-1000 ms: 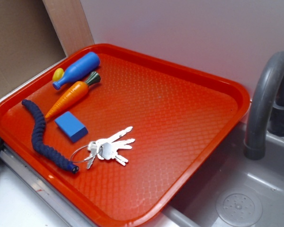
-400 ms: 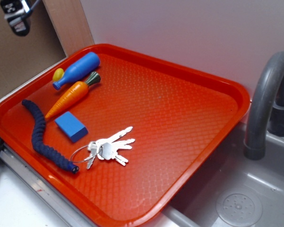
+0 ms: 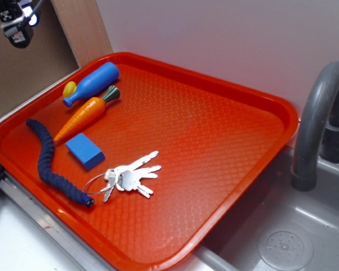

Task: Grab the yellow duck.

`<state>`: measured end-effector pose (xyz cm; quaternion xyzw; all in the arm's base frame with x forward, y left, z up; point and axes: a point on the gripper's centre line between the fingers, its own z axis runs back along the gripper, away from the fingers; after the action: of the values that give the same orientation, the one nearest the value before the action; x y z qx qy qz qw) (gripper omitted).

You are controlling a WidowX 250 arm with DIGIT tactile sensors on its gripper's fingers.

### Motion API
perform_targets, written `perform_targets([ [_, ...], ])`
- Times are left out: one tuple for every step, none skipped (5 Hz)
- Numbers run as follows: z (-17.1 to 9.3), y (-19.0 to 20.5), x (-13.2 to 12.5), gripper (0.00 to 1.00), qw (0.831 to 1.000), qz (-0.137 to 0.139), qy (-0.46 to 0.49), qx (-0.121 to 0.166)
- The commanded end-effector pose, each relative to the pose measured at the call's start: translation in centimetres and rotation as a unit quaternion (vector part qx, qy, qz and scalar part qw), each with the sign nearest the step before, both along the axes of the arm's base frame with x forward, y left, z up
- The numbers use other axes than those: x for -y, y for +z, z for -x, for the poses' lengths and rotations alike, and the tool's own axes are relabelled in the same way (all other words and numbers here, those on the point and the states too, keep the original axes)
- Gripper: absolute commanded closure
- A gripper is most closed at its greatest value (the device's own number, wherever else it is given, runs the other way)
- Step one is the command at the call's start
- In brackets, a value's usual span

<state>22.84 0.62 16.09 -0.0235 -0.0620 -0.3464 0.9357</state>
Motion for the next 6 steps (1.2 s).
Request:
perform_targets([
  [-0.8, -0.7, 1.7, 0.00, 0.992, -0.050, -0.119, 0.012],
  [-1.1, -0.8, 2.2, 0.00, 0.982, -0.040, -0.182, 0.016],
  [-1.8, -2.7, 1.1, 0.00, 0.972, -0.049, -0.231, -0.011],
  [-1.5, -5.5, -0.6, 0.00, 0.951, -0.050, -0.303, -0.035],
  [-1.1, -8.2, -0.9, 0.00, 0.935, -0.106, -0.333, -0.059],
  [-1.7, -10.7, -1.3, 0.00, 0.925, -0.088, -0.369, -0.019],
])
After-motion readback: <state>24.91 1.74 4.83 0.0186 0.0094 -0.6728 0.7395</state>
